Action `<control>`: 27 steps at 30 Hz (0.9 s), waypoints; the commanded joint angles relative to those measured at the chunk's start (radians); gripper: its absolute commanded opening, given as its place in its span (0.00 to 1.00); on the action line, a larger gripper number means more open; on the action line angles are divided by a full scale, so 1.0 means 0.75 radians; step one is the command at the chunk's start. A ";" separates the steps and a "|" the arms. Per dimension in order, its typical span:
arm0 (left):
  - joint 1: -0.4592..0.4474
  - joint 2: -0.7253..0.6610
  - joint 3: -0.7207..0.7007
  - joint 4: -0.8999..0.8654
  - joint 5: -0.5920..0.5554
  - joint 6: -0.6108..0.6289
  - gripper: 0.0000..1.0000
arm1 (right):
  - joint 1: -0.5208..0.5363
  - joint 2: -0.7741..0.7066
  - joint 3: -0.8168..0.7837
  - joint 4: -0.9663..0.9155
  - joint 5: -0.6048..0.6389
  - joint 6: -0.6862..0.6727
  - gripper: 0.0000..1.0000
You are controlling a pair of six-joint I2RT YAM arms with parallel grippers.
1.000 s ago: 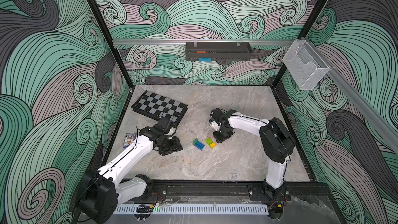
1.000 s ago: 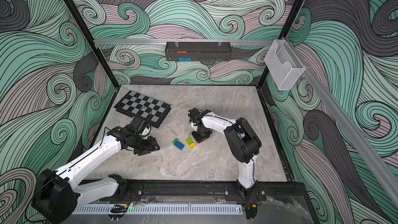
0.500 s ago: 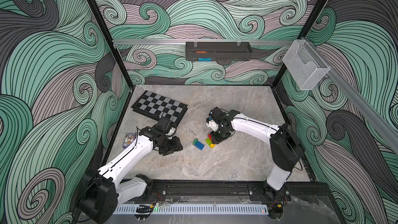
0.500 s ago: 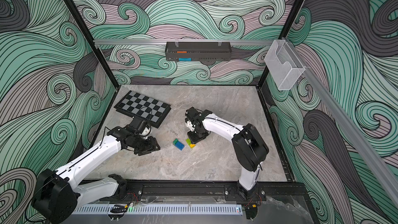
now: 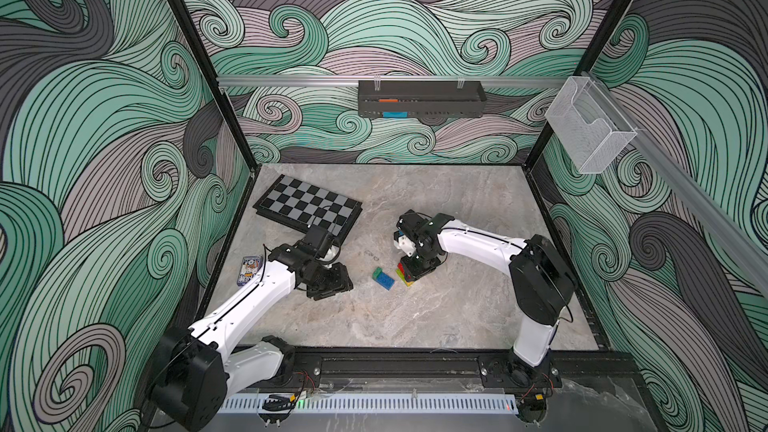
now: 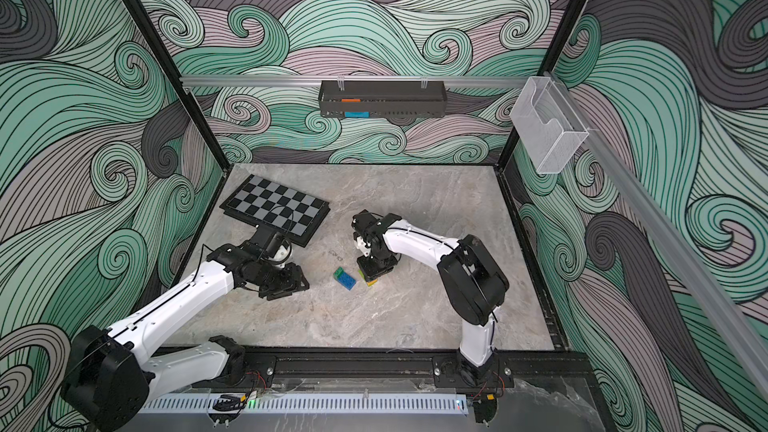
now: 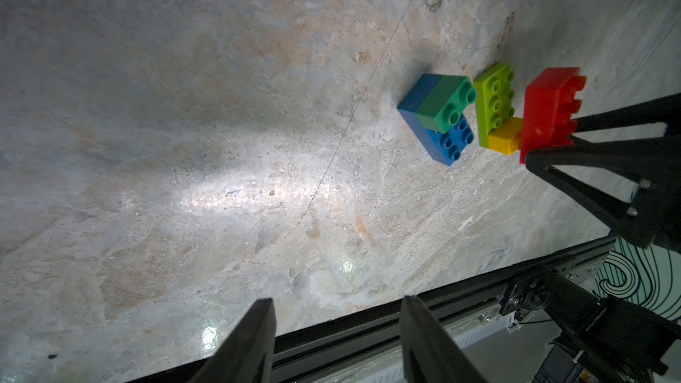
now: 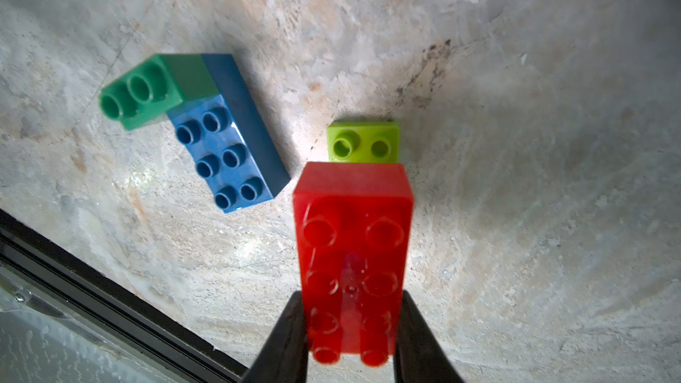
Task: Assemble the number 5 with lego
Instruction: Assemble the lego brick with the lego brick.
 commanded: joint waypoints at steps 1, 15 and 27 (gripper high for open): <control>0.008 -0.003 -0.004 -0.004 0.008 0.013 0.58 | 0.014 0.016 0.021 -0.015 0.014 0.016 0.22; 0.007 -0.005 -0.011 0.000 0.004 0.010 0.58 | 0.077 0.017 -0.103 0.093 0.211 0.138 0.19; 0.007 -0.015 -0.012 -0.001 -0.001 0.008 0.58 | 0.084 0.073 -0.158 0.133 0.228 0.211 0.15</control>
